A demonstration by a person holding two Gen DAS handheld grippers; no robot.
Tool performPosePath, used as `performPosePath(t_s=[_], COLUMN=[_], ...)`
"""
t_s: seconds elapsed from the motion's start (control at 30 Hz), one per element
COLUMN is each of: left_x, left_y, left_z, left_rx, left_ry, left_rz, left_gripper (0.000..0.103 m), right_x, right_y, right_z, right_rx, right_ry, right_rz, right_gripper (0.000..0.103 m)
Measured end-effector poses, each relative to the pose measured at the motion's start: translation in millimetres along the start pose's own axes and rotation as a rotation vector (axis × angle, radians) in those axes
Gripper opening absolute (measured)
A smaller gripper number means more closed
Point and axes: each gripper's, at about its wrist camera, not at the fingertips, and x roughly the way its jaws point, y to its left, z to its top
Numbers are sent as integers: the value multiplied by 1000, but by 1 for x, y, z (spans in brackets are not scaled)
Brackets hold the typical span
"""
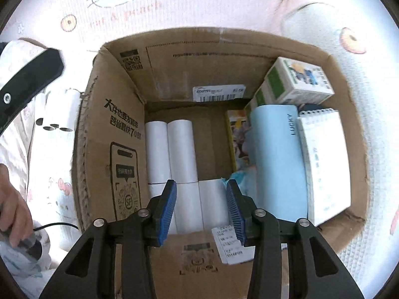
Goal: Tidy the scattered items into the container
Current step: 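Withdraw the right gripper from the box back toward the tubes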
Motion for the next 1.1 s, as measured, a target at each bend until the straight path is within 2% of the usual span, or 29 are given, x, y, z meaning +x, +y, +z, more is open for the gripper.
performPosePath(t_s=[0.07,0.2,0.27,0.4,0.47,0.57,0.73,0.87,0.9,1.03,1.1], left_x=[-8,-19,-20,-24,-25,-27,-35,-45,-47,-56,-62], left_y=[9,28,35,41,44,51,58,67,72,91,105], left_z=[-2,-10,-17,-37,-49,-65,-79,-83,-83,-84,-84], left_rx=[2,-29,-30,51,84,86,94,79,72,42,6], left_ry=[0,1,-1,-1,17,57,80,75,73,55,49], left_rz=[17,25,60,157,199,222,209,218,228,267,282], left_gripper=[54,54,54,54,54,54,54,54,54,53,49], right_x=[11,2,-8,-21,-26,-34,-60,-75,-77,-75,-70], right_y=[1,-8,-13,-16,-12,1,39,65,70,101,118], right_z=[0,-4,-9,-21,-23,-22,-25,-27,-28,-24,-21], right_rx=[18,101,143,157,130,79,-40,-119,-133,-214,-255], right_ry=[-23,-99,-172,-280,-309,-372,-524,-652,-669,-729,-742], right_rz=[6,45,49,61,47,-16,-49,-7,6,66,83], right_gripper=[45,45,46,50,50,50,50,52,55,58,60])
